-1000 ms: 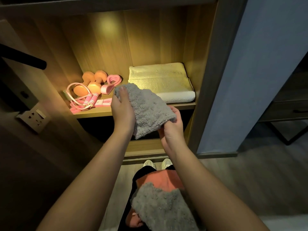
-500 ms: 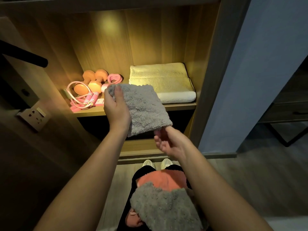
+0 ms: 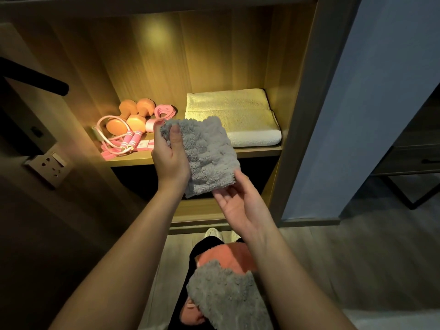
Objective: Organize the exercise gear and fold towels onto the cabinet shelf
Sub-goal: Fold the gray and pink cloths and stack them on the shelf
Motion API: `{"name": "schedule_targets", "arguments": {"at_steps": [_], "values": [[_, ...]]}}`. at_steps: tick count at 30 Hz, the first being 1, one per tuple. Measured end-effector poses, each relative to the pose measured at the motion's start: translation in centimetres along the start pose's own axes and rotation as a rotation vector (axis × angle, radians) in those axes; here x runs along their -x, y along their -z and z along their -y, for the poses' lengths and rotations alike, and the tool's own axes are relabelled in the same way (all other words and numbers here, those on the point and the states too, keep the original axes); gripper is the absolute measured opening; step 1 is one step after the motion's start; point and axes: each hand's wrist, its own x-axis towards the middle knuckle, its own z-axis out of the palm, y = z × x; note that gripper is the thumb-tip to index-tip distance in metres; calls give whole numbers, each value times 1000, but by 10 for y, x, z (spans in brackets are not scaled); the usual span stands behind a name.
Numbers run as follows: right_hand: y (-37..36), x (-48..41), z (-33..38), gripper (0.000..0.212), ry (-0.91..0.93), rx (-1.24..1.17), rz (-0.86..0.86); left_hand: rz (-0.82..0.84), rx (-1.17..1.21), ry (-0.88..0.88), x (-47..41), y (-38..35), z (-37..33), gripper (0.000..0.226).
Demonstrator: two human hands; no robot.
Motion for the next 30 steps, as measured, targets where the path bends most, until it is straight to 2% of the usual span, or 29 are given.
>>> {"name": "schedule_targets", "arguments": {"at_steps": [3, 7, 14, 17, 19, 23, 26, 28, 30], "values": [[-4, 4, -3, 49, 14, -118, 105, 9, 30, 29, 5, -3, -4, 73], [-7, 7, -4, 54, 50, -172, 162, -22, 64, 67, 10, -4, -9, 65], [-16, 8, 3, 58, 119, 14, 227, -47, 132, 110, 15, -10, -12, 53], [-20, 8, 6, 53, 180, 106, 237, -40, 158, 118, 17, -14, -11, 42], [-20, 8, 9, 48, 217, 73, 254, -48, 160, 120, 19, -16, -11, 37], [-16, 10, 11, 63, 106, -61, 302, -43, 210, 144, 21, -20, -13, 32], [-13, 10, 15, 65, 96, -96, 338, -29, 200, 168, 19, -21, -11, 27], [-17, 11, 17, 66, 157, -123, 354, -95, 154, 227, 16, -22, -6, 13], [-23, 13, 13, 62, 226, -112, 325, -178, 119, 338, 14, -23, 1, 14]]}}
